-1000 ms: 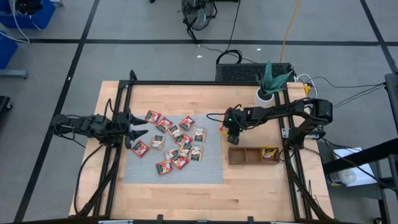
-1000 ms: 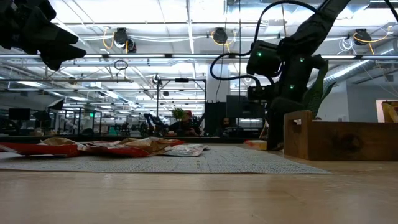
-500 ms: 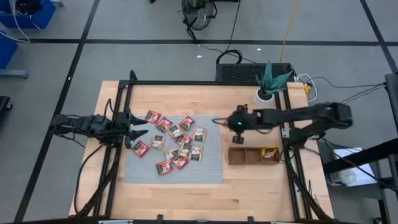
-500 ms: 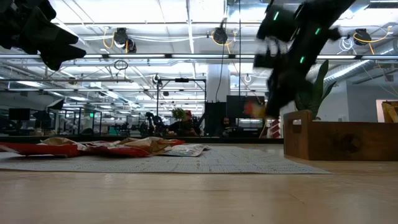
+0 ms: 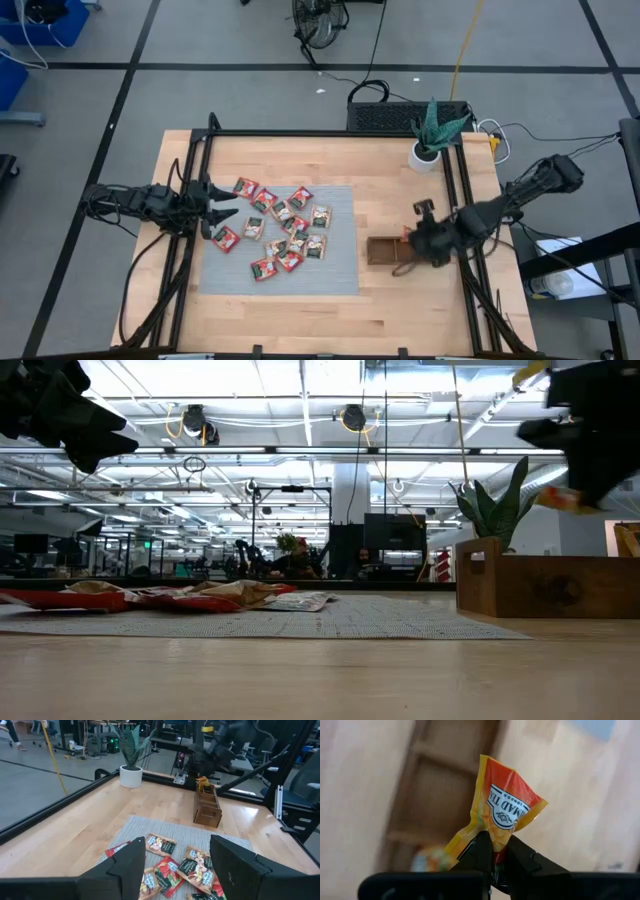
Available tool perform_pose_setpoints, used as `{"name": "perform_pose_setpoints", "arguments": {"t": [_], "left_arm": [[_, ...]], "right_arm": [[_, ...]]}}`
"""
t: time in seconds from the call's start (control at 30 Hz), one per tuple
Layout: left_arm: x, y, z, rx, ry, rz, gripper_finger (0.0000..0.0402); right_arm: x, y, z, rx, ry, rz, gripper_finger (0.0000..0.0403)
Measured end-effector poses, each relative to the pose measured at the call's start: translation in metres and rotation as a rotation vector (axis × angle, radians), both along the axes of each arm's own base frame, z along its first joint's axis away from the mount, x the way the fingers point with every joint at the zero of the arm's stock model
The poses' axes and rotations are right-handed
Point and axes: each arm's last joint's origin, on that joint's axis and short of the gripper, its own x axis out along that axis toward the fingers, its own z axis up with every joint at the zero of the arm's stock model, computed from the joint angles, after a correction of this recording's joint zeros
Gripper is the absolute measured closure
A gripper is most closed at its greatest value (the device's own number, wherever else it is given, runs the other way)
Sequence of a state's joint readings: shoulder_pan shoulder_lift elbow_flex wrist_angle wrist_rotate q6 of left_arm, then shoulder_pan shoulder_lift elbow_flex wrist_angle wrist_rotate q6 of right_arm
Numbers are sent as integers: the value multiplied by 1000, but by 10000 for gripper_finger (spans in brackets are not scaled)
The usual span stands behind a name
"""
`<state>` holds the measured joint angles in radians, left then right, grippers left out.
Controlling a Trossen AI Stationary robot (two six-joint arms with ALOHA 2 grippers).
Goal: Pick & Place Tea
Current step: Put the yellow tea bag into the right section of the wooden organizer
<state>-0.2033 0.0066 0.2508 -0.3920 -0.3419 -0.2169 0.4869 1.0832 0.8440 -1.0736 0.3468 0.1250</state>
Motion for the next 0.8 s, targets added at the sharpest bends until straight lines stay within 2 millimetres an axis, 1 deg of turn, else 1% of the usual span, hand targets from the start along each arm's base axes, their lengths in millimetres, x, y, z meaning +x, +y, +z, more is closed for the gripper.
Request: {"name": "perform_pose_setpoints", "arguments": {"t": [0.13, 0.3, 0.37, 0.43, 0.47, 0.53, 0.6, 0.8], "left_arm": [[0, 0, 0, 0, 0, 0, 179], [0, 0, 0, 0, 0, 0, 178], [0, 0, 0, 0, 0, 0, 179], [0, 0, 0, 0, 0, 0, 178], [0, 0, 0, 0, 0, 0, 178], [0, 0, 0, 0, -1, 0, 178], [0, 0, 0, 0, 0, 0, 178], [0, 0, 0, 0, 0, 0, 178]], "right_arm": [[-6, 21, 12, -57, 91, -28, 385], [-6, 44, 28, -200, 337, -73, 385], [-1, 56, 23, -196, 411, -34, 385], [5, 65, 19, -157, 438, 2, 385], [7, 68, 16, -182, 468, 9, 385], [9, 70, 10, -222, 524, 38, 385], [12, 74, 4, -234, 533, 64, 385], [10, 72, -6, -276, 576, 48, 385]]}}
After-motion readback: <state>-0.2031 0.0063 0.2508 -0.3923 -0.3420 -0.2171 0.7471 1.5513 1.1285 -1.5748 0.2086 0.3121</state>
